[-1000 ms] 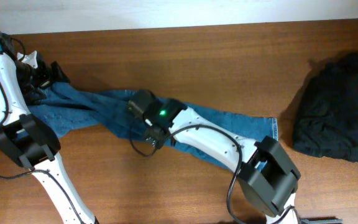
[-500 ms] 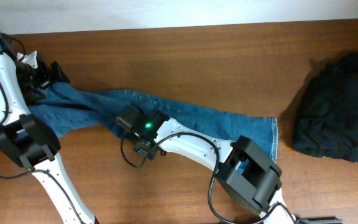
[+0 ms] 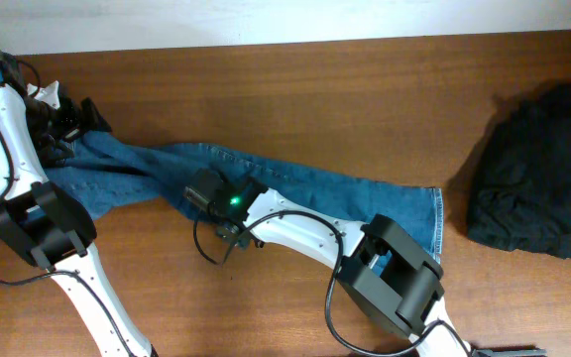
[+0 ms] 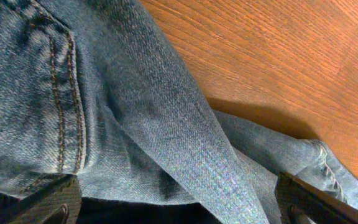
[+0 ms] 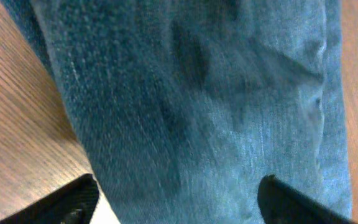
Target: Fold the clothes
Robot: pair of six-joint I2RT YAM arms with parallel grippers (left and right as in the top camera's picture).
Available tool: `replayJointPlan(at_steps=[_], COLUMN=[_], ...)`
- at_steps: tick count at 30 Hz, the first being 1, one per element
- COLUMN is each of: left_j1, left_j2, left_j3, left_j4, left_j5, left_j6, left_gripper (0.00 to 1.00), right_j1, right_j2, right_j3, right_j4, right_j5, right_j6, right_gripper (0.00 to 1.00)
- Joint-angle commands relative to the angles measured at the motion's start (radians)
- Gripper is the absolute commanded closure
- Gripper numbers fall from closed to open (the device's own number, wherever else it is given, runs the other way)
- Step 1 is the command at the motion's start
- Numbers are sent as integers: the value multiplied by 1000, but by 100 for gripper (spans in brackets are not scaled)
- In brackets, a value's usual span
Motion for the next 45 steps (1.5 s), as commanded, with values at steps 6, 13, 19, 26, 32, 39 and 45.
replayJointPlan(at_steps=[6,13,19,26,32,39,45], left_j1=[-1,-1,-1,-1,-1,-1,-1], left_j2=[12,12,12,13,13,13,13], left_j3=[0,0,0,0,0,0,0], left_j4=[5,5,5,5,4,14,32], left_j5=[-7,-8,-8,-8,-53,-60,-60], left_j6=[-5,-5,-5,-5,-2,-2,-2], left_gripper=[1,1,1,1,1,1,1], right_j1=[-28,-60,-100,-198,-320,-476,-543], right_j2=[24,23,23,23,23,24,24], right_j3=[-3,2,68,151,151,151,151], right_j4=[16,16,16,119,305,420,389], right_j5=[56,121,169,280,283,206,54], right_j6=[-1,-1,-1,-1,-2,-1,-1], right_gripper=[35,80,96,96,96,84,1])
